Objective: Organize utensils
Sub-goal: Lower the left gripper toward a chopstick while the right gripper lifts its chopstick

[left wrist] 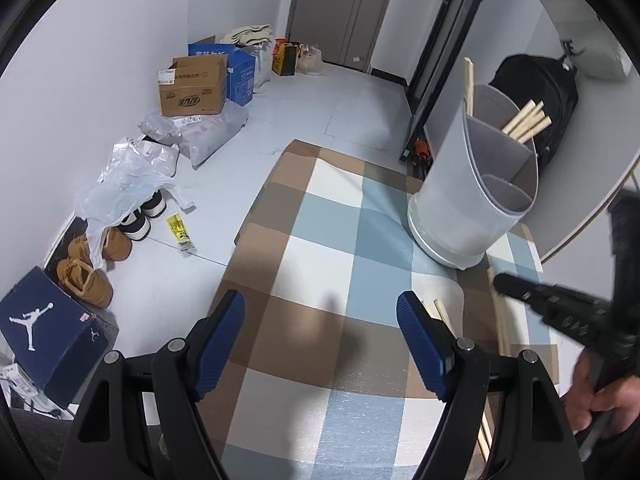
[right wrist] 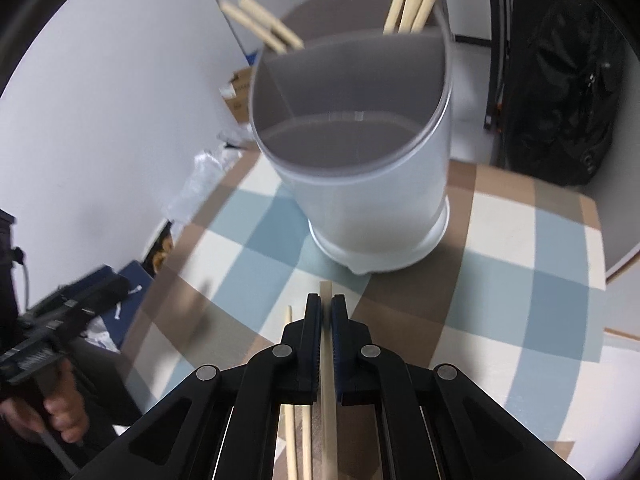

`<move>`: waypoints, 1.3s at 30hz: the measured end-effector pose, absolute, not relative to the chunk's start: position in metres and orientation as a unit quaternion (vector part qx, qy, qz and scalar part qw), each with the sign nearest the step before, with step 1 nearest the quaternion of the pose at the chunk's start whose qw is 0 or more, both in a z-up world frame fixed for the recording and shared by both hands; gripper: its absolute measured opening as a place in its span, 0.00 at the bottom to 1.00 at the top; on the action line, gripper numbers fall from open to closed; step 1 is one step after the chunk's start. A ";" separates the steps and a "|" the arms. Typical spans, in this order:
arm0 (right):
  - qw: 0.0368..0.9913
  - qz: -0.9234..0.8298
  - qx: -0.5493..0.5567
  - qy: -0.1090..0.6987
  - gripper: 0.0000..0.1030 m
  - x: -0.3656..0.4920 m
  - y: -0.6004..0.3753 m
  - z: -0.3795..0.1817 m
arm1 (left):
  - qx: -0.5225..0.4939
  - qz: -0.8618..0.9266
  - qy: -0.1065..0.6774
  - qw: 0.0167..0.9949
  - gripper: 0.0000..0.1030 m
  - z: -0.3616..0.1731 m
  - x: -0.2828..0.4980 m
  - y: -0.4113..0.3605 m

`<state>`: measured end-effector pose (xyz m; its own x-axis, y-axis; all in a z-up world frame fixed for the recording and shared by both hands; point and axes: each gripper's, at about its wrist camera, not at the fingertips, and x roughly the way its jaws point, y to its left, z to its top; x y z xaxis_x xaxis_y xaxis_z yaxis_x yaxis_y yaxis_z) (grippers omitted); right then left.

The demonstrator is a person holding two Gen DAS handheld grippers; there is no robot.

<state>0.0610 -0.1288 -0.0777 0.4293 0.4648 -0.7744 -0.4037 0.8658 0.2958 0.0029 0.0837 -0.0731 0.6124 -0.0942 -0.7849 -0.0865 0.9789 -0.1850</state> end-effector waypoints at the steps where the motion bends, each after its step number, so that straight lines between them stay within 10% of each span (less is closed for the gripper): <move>1: 0.844 0.260 0.036 0.468 0.04 0.061 -0.131 -0.077 | -0.097 -0.004 0.441 0.892 0.72 -0.074 0.003 0.080; 39: 0.789 0.217 0.158 0.552 0.03 0.084 -0.175 -0.131 | -0.034 -0.010 0.502 0.864 0.72 -0.094 0.019 0.016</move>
<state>0.0835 -0.1750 -0.1312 0.2955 0.5179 -0.8028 -0.1685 0.8554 0.4898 0.0192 0.0157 -0.0943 0.4967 -0.0515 -0.8664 -0.0162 0.9975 -0.0686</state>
